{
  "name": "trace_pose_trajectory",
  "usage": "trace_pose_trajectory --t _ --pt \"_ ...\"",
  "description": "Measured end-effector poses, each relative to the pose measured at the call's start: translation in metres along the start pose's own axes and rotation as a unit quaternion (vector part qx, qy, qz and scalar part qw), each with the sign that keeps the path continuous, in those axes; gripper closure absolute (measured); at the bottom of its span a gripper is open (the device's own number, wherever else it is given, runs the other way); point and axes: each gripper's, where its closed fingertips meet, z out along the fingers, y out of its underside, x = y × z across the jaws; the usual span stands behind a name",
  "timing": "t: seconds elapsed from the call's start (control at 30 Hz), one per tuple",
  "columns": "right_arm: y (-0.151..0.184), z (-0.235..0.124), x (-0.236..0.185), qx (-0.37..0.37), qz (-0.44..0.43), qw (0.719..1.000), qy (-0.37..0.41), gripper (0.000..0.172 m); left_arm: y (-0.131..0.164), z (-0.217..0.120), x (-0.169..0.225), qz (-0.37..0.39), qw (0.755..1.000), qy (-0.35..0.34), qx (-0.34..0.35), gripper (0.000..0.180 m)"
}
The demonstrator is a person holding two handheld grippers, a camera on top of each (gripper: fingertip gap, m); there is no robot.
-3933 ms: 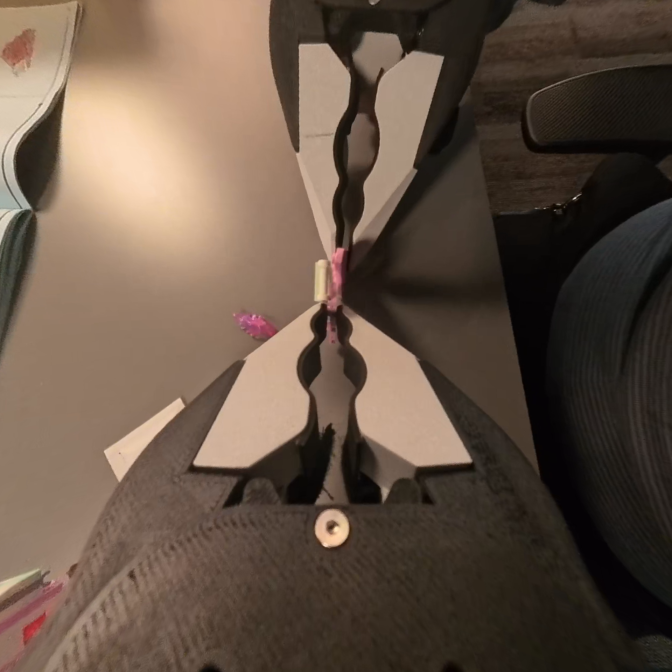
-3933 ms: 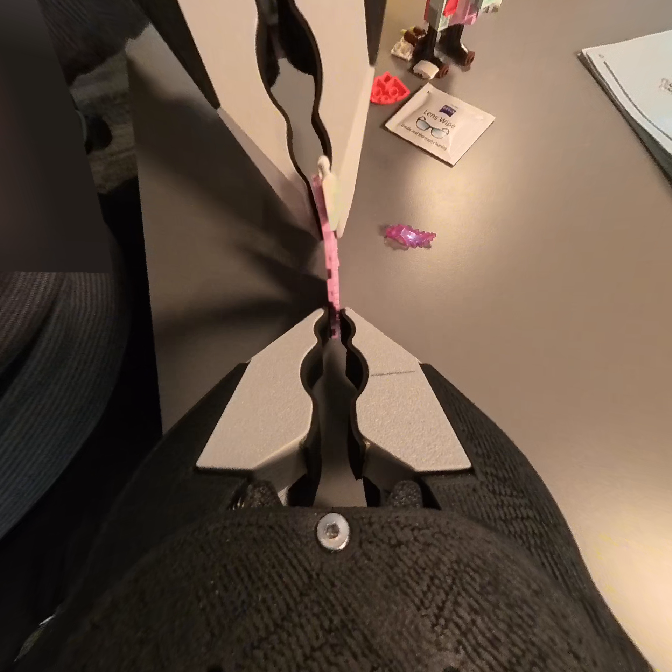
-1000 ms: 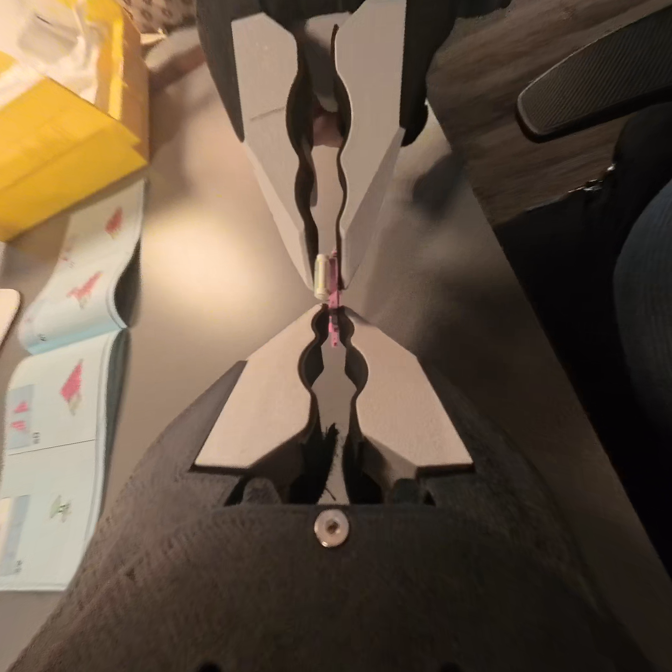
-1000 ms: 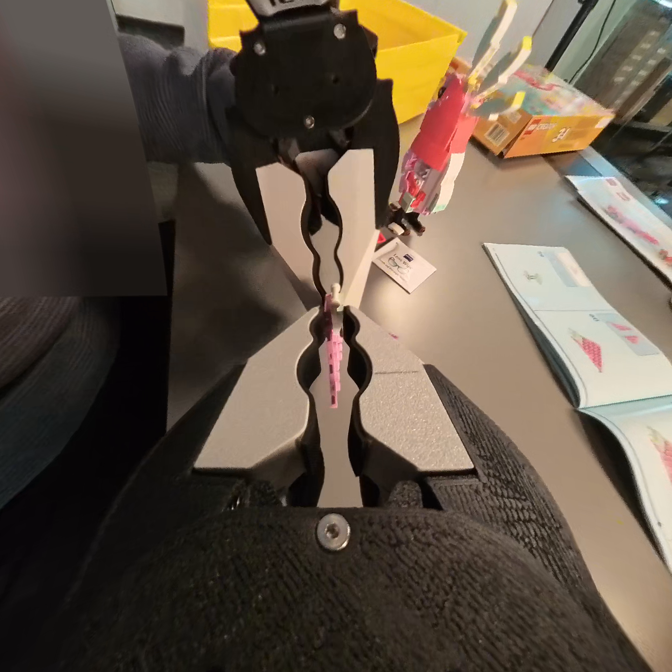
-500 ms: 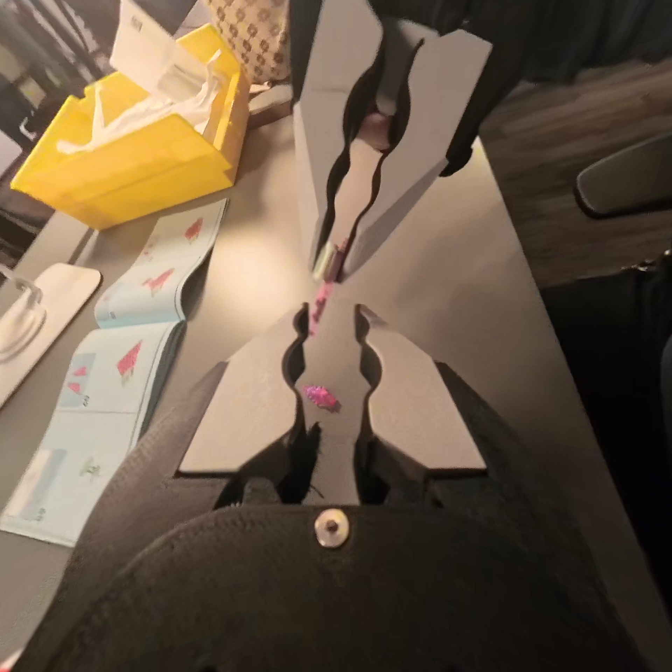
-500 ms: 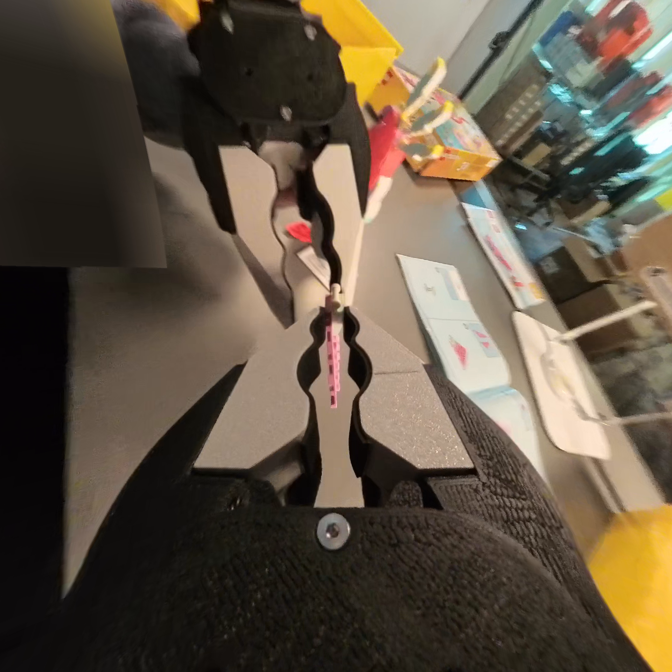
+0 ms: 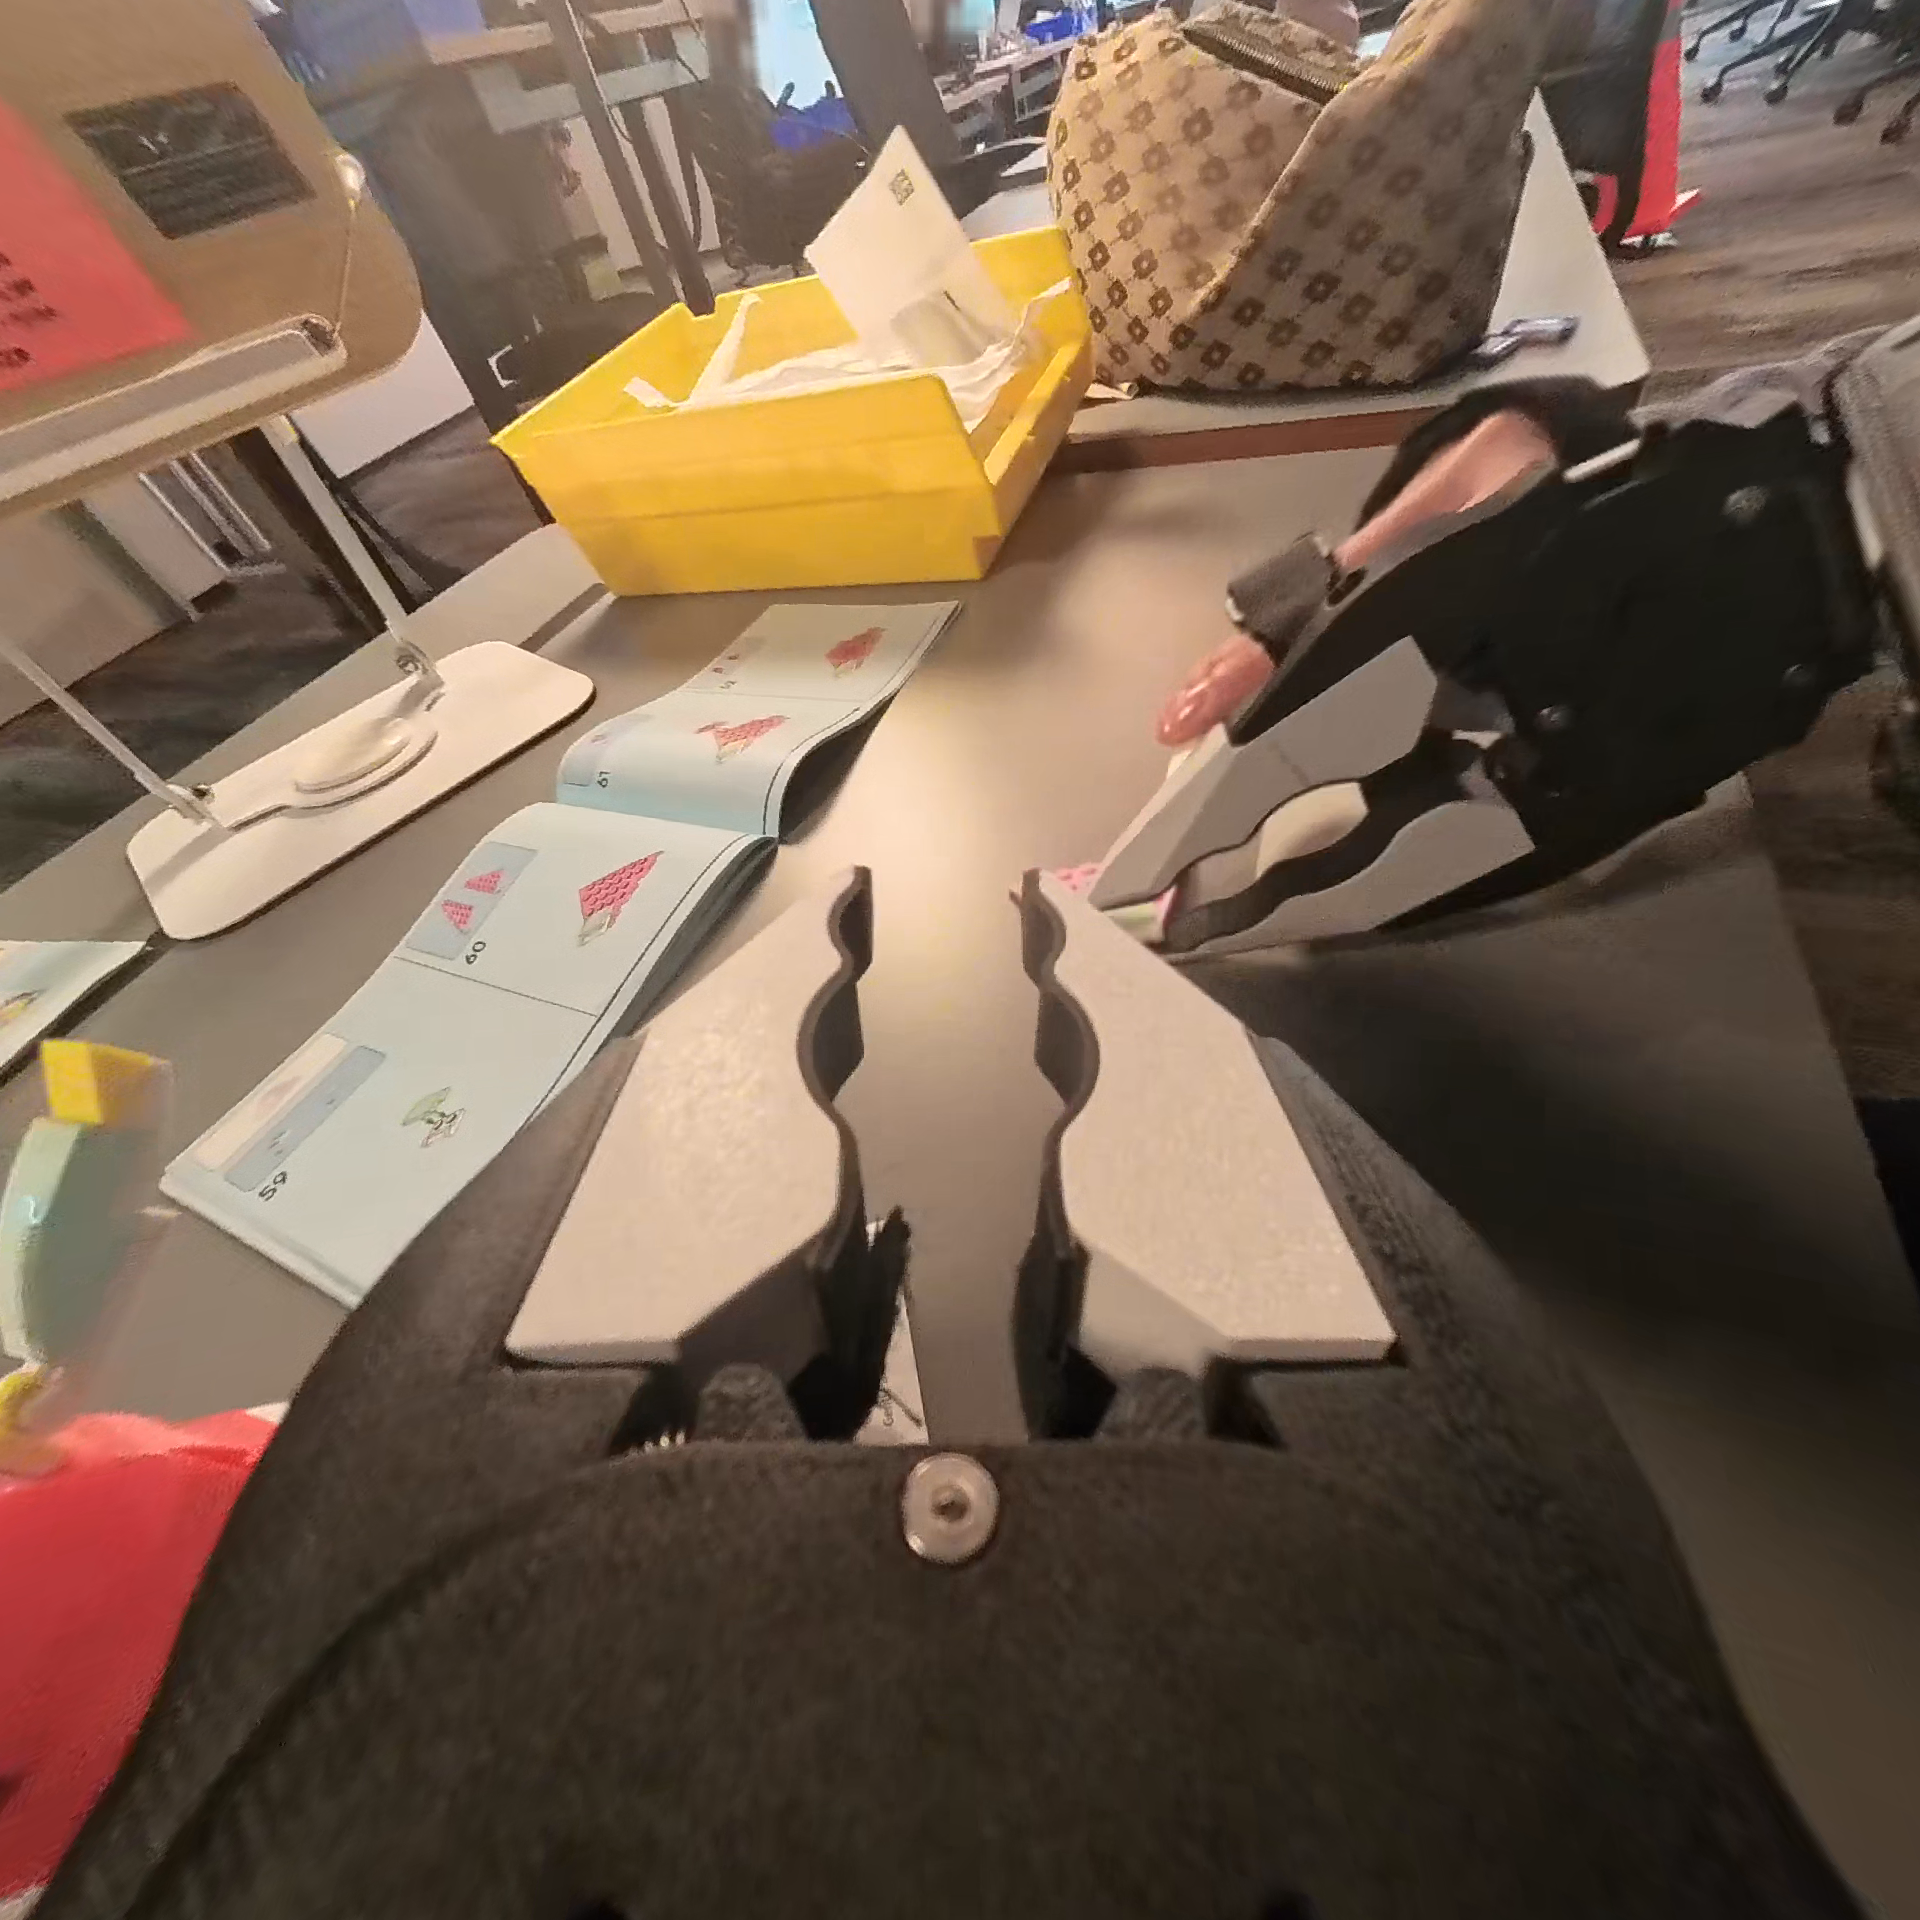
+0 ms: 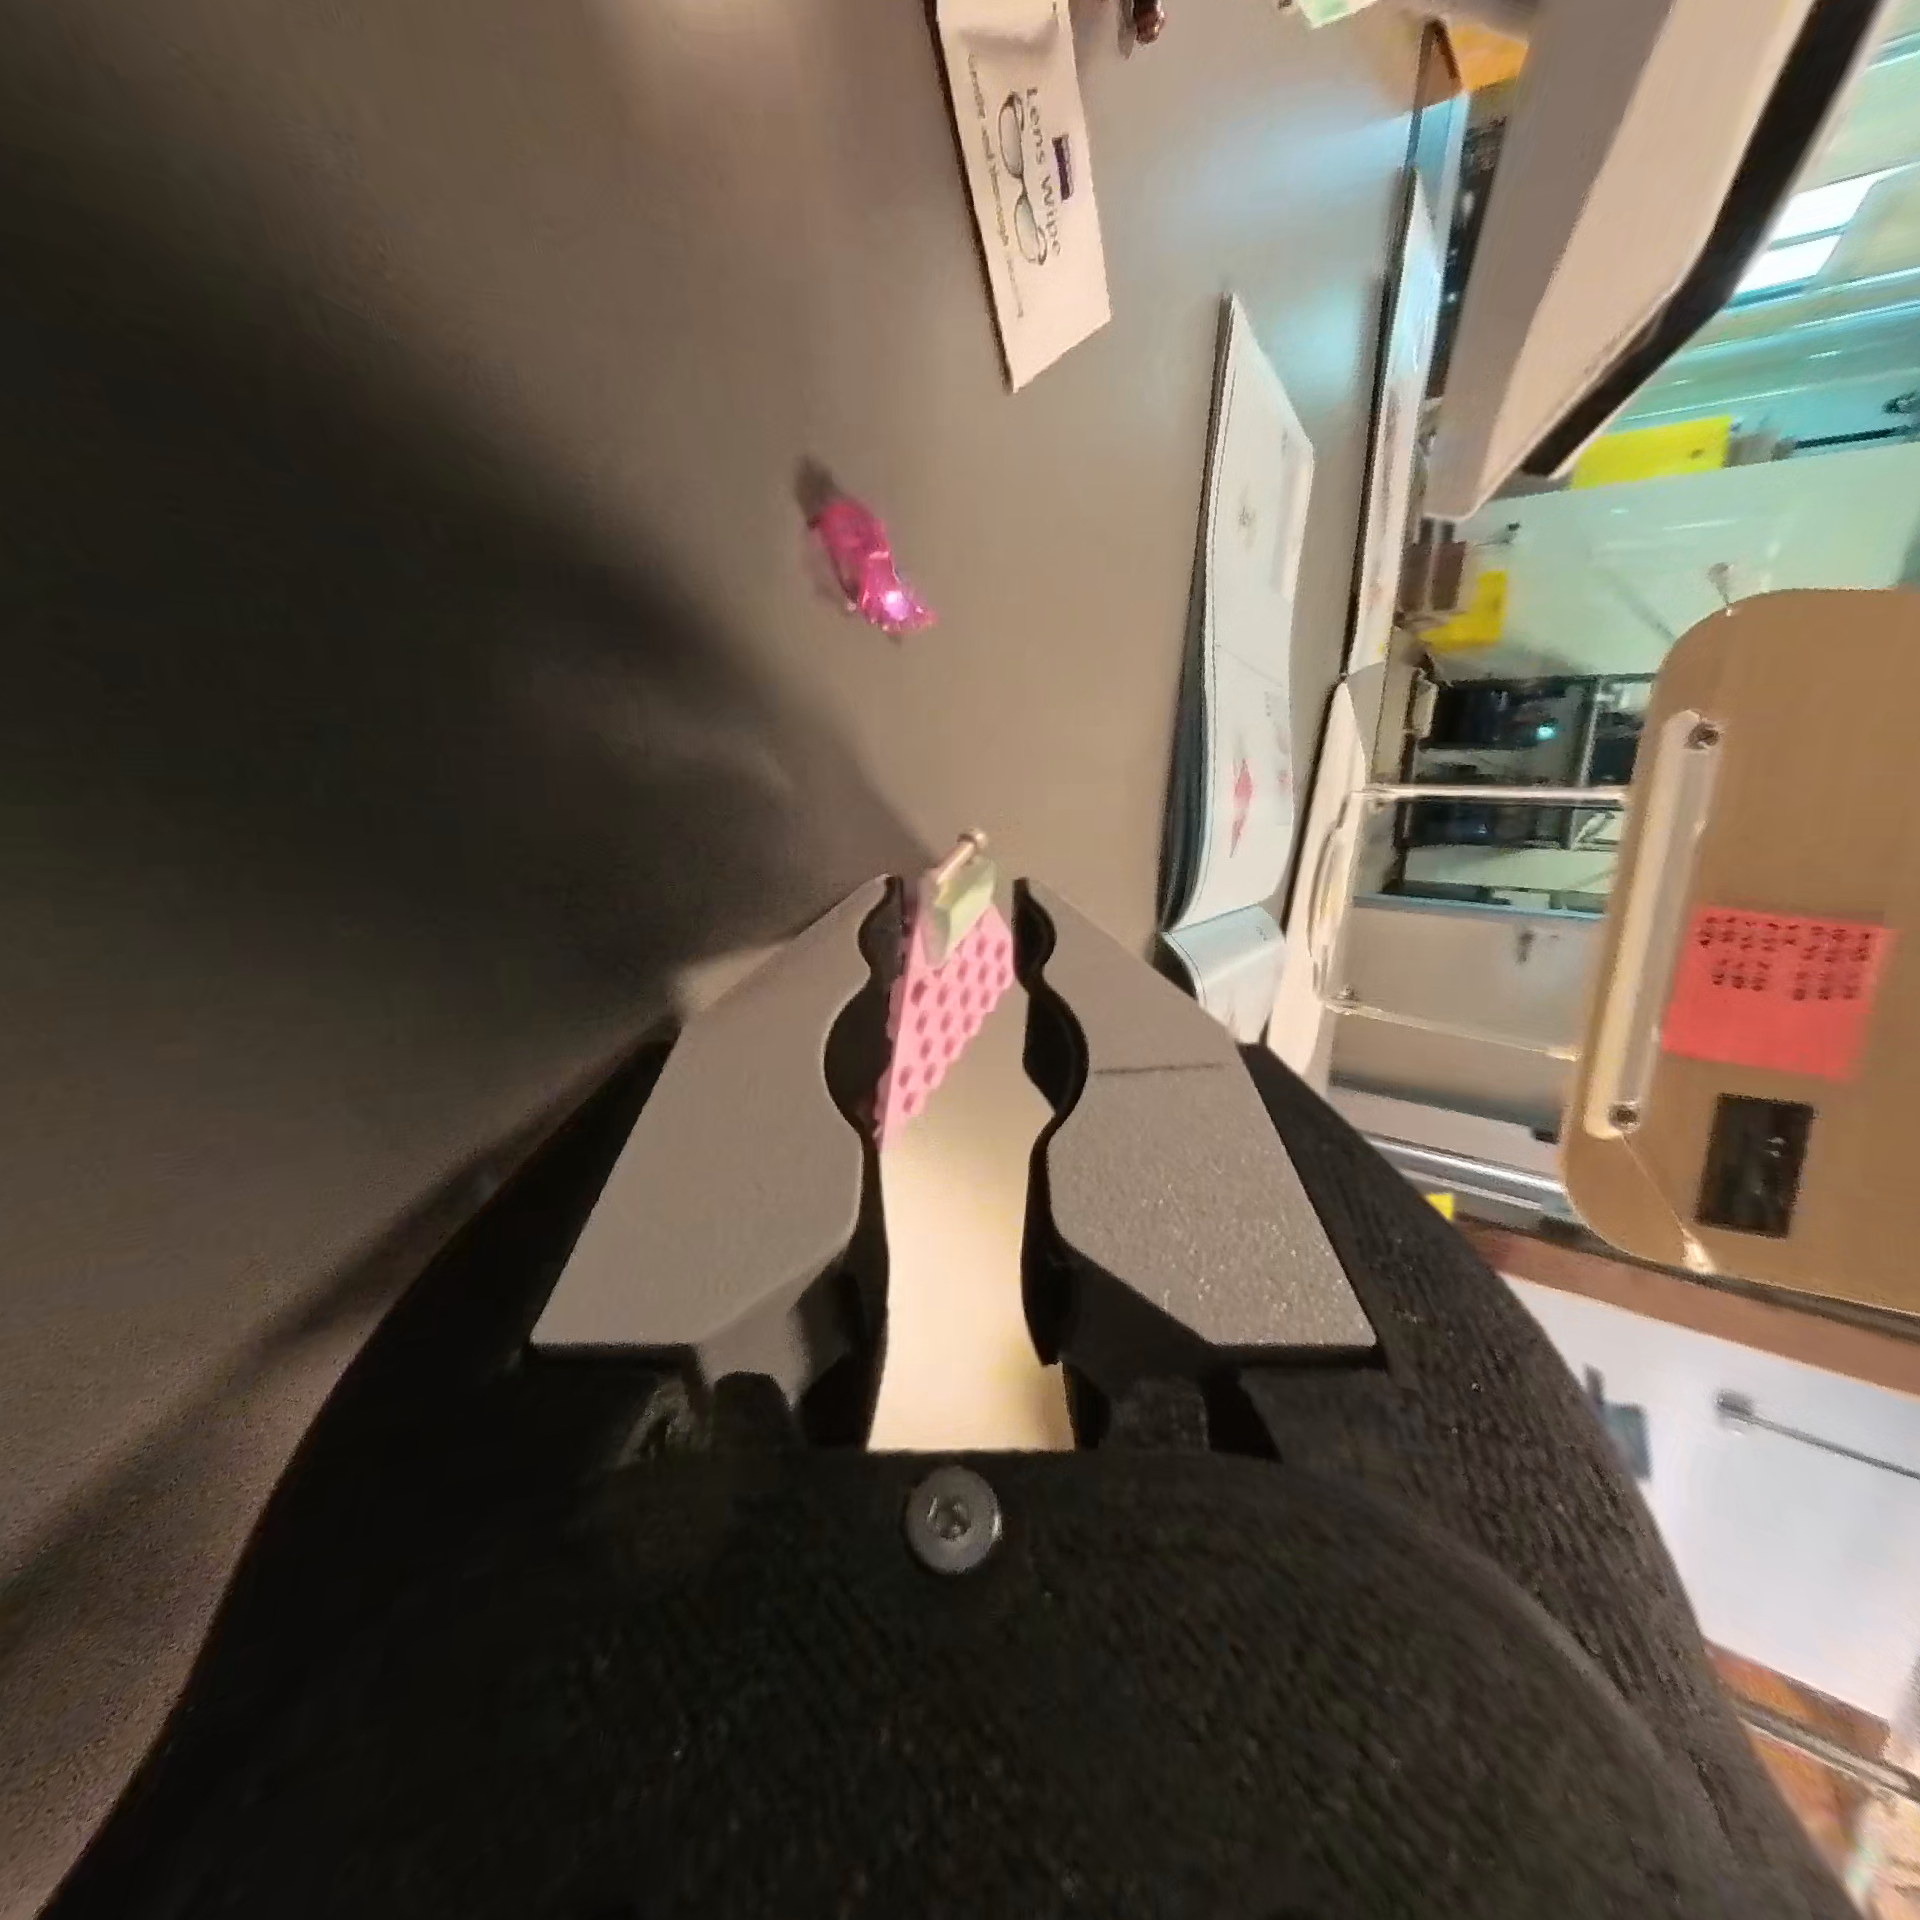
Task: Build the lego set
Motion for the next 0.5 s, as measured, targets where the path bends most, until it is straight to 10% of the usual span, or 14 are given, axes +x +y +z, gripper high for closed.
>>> trace_pose_trajectory --t 0.23,0.5 --pt "-0.015 -0.019 0.002 0.059 0.143 0.982 -0.111 0.107 -0.002 -0.003 -0.004 -0.009 1.000 -0.001 0.009 0.152" --pt "0.015 -0.023 0.006 0.123 0.417 0.880 -0.190 0.107 0.012 0.007 0.008 -0.028 0.999 0.024 -0.024 0.149"
